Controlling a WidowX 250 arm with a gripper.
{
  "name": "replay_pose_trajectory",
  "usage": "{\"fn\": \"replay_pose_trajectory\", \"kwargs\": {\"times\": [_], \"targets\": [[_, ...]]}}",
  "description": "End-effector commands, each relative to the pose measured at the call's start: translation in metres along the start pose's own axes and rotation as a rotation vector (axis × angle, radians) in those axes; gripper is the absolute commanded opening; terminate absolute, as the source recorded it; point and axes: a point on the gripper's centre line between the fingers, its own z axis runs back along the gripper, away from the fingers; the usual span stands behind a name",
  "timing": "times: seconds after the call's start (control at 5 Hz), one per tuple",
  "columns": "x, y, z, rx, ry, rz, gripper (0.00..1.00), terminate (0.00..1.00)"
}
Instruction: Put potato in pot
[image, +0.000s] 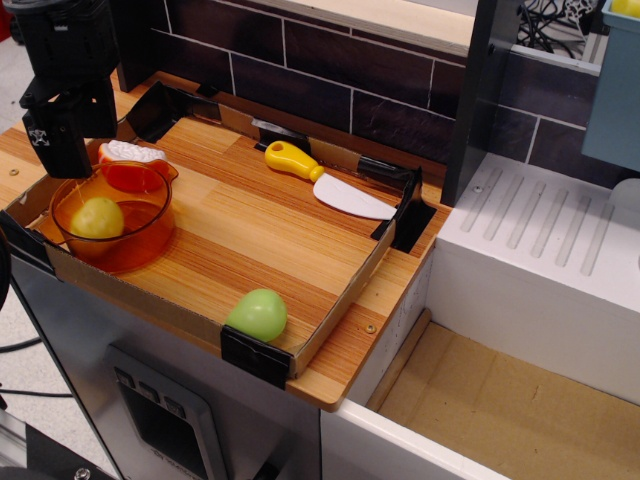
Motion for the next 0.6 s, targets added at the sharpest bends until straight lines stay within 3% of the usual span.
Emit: {"fn": "replay_pose_trajectory", "kwargs": {"times": [0.0, 0.2, 0.4], "targets": [[-0.0007, -0.0011, 0.0619, 0.092, 0.052, 0.007, 1.0, 0.0], [-0.0007, -0.0011, 0.0619, 0.092, 0.052, 0.007, 1.0, 0.0], [-0.0007, -0.0011, 0.0619, 0.092, 0.052, 0.007, 1.0, 1.0]]}}
